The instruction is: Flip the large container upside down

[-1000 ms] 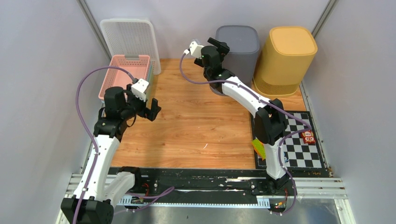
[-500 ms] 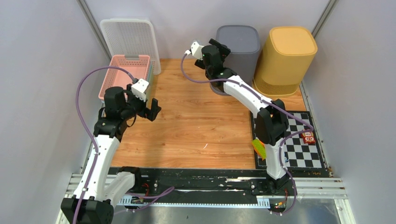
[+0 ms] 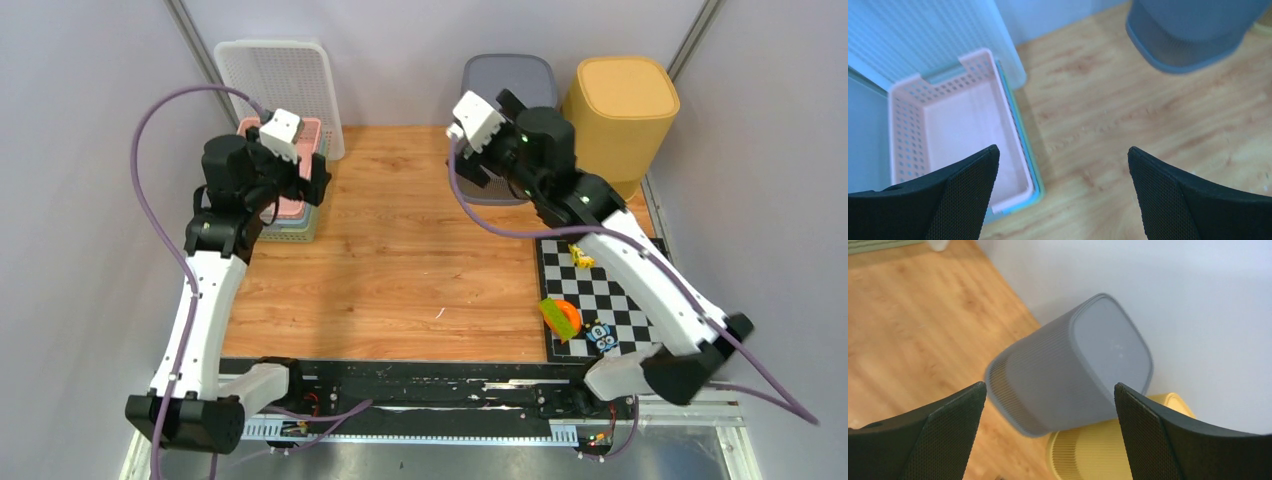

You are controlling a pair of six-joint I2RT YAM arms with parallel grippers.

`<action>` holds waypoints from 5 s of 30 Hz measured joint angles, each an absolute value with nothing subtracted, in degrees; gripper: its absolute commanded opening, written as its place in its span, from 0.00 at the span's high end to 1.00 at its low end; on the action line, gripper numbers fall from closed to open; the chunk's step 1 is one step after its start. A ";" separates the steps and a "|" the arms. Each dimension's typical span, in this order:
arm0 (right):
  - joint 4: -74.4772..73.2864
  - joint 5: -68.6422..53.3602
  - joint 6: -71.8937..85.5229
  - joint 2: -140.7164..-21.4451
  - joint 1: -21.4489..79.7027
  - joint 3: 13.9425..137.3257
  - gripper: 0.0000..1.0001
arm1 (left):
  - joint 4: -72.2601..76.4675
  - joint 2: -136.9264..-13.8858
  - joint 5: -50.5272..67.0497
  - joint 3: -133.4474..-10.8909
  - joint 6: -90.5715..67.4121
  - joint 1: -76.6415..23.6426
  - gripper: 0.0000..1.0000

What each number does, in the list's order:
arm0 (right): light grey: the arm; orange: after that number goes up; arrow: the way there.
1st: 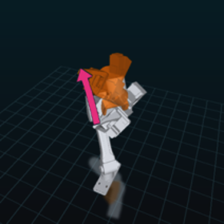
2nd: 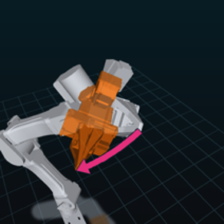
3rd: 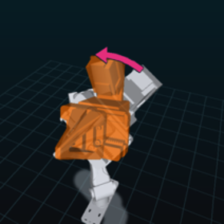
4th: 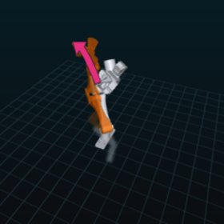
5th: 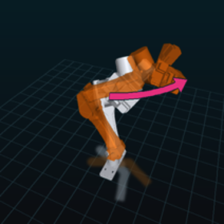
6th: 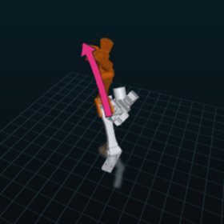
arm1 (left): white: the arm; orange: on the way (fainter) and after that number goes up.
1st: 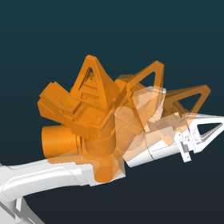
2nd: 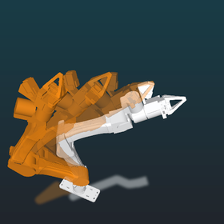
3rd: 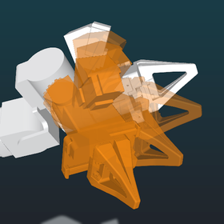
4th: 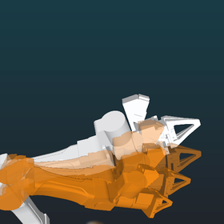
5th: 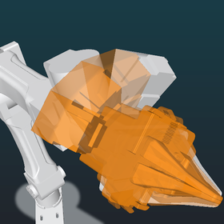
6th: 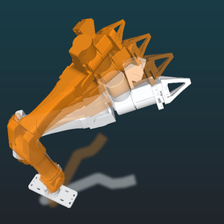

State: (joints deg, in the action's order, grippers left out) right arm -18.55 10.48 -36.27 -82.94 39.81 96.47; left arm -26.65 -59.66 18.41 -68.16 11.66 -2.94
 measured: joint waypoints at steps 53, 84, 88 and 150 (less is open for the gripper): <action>-26.89 -20.12 -33.61 -59.75 39.77 60.20 0.00 | -30.61 -88.12 -5.13 -66.24 7.55 -3.60 0.73; -27.20 -22.50 -33.10 -58.74 39.77 60.23 0.00 | -39.07 -76.16 -0.01 -57.54 20.73 -16.95 0.86; -27.57 -22.52 -33.08 -58.74 39.77 60.27 0.00 | -41.74 -75.33 4.69 -58.26 21.28 -17.17 0.86; -9.45 11.29 -41.04 -91.59 55.29 71.66 0.02 | -35.27 -78.50 3.90 -73.14 18.37 4.38 0.00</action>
